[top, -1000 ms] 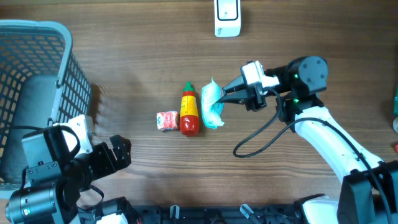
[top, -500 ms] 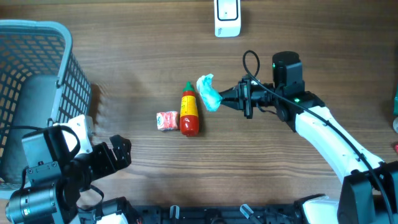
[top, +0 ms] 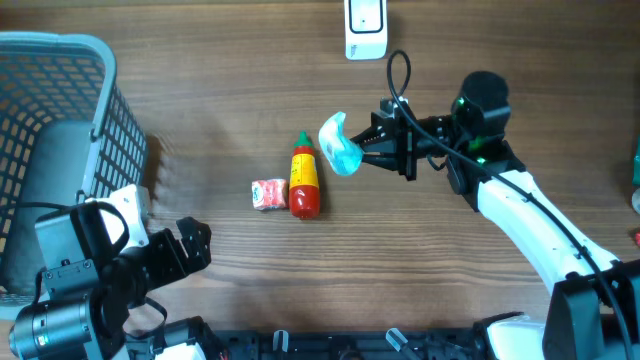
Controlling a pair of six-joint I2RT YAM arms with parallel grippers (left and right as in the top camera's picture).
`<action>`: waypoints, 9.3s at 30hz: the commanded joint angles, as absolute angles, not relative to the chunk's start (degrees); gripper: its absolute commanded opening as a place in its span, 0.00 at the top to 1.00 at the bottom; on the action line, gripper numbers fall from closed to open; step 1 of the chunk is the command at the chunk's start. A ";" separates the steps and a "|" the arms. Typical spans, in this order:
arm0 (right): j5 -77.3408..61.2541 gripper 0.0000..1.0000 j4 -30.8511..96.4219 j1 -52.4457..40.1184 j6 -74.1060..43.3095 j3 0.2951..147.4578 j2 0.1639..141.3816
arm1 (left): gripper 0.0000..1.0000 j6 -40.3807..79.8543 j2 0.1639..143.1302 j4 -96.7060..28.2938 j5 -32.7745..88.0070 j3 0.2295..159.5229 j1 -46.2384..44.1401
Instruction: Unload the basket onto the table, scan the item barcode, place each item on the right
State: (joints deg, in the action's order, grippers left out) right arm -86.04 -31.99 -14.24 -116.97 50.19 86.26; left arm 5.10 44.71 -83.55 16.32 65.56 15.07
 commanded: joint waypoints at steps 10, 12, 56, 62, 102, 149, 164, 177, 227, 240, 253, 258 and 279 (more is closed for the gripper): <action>-89.43 0.96 -33.41 -14.17 -115.46 50.89 85.91 | 0.00 5.61 44.62 -83.42 16.16 65.49 15.14; -81.97 0.96 -33.30 -14.22 -99.90 50.89 85.91 | 0.00 5.61 44.62 -83.44 16.16 65.49 15.14; -4.25 0.95 13.76 -8.73 -66.02 100.75 126.06 | 0.00 5.63 44.62 -83.44 16.19 65.49 15.14; -1.76 0.95 13.34 -11.77 -66.17 115.55 136.97 | 0.00 5.61 44.62 -83.44 16.16 65.49 15.14; -1.13 0.01 60.69 34.04 -41.45 114.32 121.34 | 0.00 5.63 44.62 -83.44 16.16 65.49 15.14; -24.23 0.50 35.81 -37.87 -50.11 73.67 118.13 | 0.00 5.61 44.62 -83.44 16.16 65.49 15.14; -91.44 0.46 36.47 -20.03 5.41 74.61 117.14 | 0.00 5.63 44.62 -83.44 16.16 65.49 15.14; -28.91 0.69 44.16 -20.71 -15.92 77.21 110.69 | 0.00 5.63 44.62 -83.44 16.16 65.49 15.14; -42.98 0.95 34.87 -26.92 77.25 78.50 63.35 | 0.00 5.61 44.62 -83.44 16.16 65.49 15.14; -76.49 0.95 43.70 -23.68 52.29 78.30 87.33 | 0.00 5.63 44.62 -83.42 16.16 65.49 15.14; -84.44 0.96 -14.70 -12.97 -31.66 78.30 109.45 | 0.00 5.61 44.62 -83.44 16.16 65.49 15.14; -79.20 0.96 -54.89 -9.69 -68.31 78.32 119.94 | 0.00 5.61 44.62 -83.44 16.16 65.49 15.14; -69.28 0.96 -31.55 -7.75 -55.42 100.12 142.26 | 0.00 5.61 44.62 -83.44 16.16 65.49 15.14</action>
